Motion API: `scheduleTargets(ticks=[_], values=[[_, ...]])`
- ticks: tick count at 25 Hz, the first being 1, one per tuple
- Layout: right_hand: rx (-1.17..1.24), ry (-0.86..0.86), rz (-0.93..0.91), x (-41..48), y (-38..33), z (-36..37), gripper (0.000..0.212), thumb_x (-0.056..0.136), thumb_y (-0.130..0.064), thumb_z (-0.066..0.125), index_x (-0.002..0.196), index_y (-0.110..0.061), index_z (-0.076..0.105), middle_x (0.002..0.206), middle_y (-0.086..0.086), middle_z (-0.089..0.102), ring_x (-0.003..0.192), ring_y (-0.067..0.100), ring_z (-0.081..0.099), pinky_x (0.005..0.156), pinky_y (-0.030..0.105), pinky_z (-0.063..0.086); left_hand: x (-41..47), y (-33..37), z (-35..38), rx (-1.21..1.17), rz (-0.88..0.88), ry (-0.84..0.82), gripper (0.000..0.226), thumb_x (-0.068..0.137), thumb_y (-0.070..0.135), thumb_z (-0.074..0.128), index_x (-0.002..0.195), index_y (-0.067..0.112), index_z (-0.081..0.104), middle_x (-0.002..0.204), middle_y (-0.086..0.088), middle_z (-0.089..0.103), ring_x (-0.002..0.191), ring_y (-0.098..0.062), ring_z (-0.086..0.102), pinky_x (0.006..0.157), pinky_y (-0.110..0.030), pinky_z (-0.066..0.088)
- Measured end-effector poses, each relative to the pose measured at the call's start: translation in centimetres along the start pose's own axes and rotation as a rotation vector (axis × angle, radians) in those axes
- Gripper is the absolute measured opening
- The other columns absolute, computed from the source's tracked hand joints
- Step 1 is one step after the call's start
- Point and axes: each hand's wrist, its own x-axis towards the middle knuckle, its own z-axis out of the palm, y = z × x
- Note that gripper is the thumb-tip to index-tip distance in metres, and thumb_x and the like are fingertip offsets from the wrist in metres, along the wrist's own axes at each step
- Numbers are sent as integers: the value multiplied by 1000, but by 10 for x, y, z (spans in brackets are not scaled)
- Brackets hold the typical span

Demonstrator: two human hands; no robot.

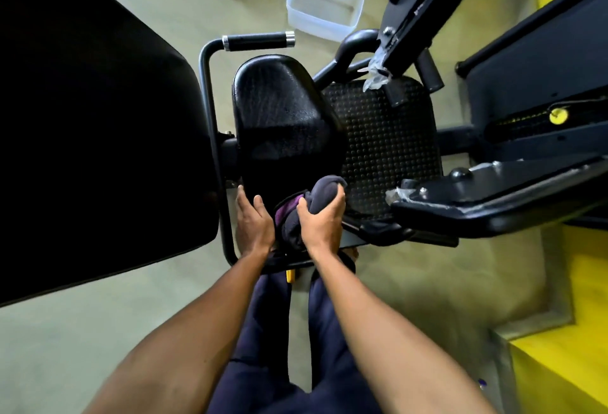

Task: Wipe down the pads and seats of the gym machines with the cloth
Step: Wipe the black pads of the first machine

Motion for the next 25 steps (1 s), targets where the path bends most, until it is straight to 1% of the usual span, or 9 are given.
scheduleTargets(ticks=[2, 5, 8, 10, 13, 18, 22, 25], values=[[-49, -33, -8, 1, -6, -19, 78, 86, -39, 74, 151, -18, 35, 150, 13, 47, 129, 35, 53, 92, 38, 46, -8, 7, -15, 46, -7, -34, 53, 107, 36, 32, 156, 18, 26, 159, -8, 35, 140, -30, 41, 105, -41, 39], [-96, -71, -12, -9, -18, -53, 71, 86, -45, 72, 146, -27, 39, 143, 7, 54, 121, 34, 59, 88, 40, 49, -22, 25, -37, 92, 59, -63, 48, 107, 36, 34, 151, 17, 37, 155, -6, 41, 138, -28, 43, 106, -39, 37], [-83, -125, -46, -36, -20, -90, 72, 84, -46, 74, 147, -31, 40, 141, 4, 53, 123, 31, 58, 93, 40, 49, -46, 51, -56, 92, 149, -98, 46, 106, 37, 36, 148, 18, 42, 152, -4, 44, 135, -26, 46, 105, -38, 39], [-95, -145, -111, -57, -17, -113, 74, 84, -45, 75, 149, -33, 42, 141, 4, 51, 126, 29, 56, 98, 39, 49, -68, 71, -65, 87, 257, -125, 45, 105, 36, 39, 146, 20, 44, 151, -2, 45, 132, -24, 49, 103, -38, 41], [-67, -93, -179, -82, -15, -142, 75, 82, -43, 78, 148, -31, 45, 138, 5, 52, 125, 28, 57, 99, 40, 49, -96, 100, -69, 113, 411, -137, 42, 105, 34, 42, 143, 19, 47, 148, -1, 49, 129, -22, 52, 99, -37, 44], [30, 63, -231, -105, -7, -191, 74, 82, -46, 77, 147, -30, 45, 139, 2, 53, 128, 22, 54, 101, 38, 49, -133, 136, -57, 172, 615, -251, 40, 104, 35, 43, 140, 20, 49, 144, 1, 50, 125, -19, 55, 99, -37, 44], [128, 172, -172, -109, 4, -226, 74, 81, -57, 75, 145, -38, 44, 139, 1, 51, 127, 21, 55, 100, 39, 50, -150, 170, -40, 187, 763, -335, 37, 105, 34, 43, 138, 20, 51, 142, 3, 51, 126, -18, 53, 103, -34, 41], [274, 262, -67, -106, 11, -250, 71, 83, -56, 75, 144, -34, 45, 141, 2, 49, 129, 24, 53, 105, 40, 47, -165, 206, -24, 155, 836, -390, 39, 106, 30, 43, 142, 17, 49, 144, -1, 52, 130, -18, 50, 107, -29, 36]])
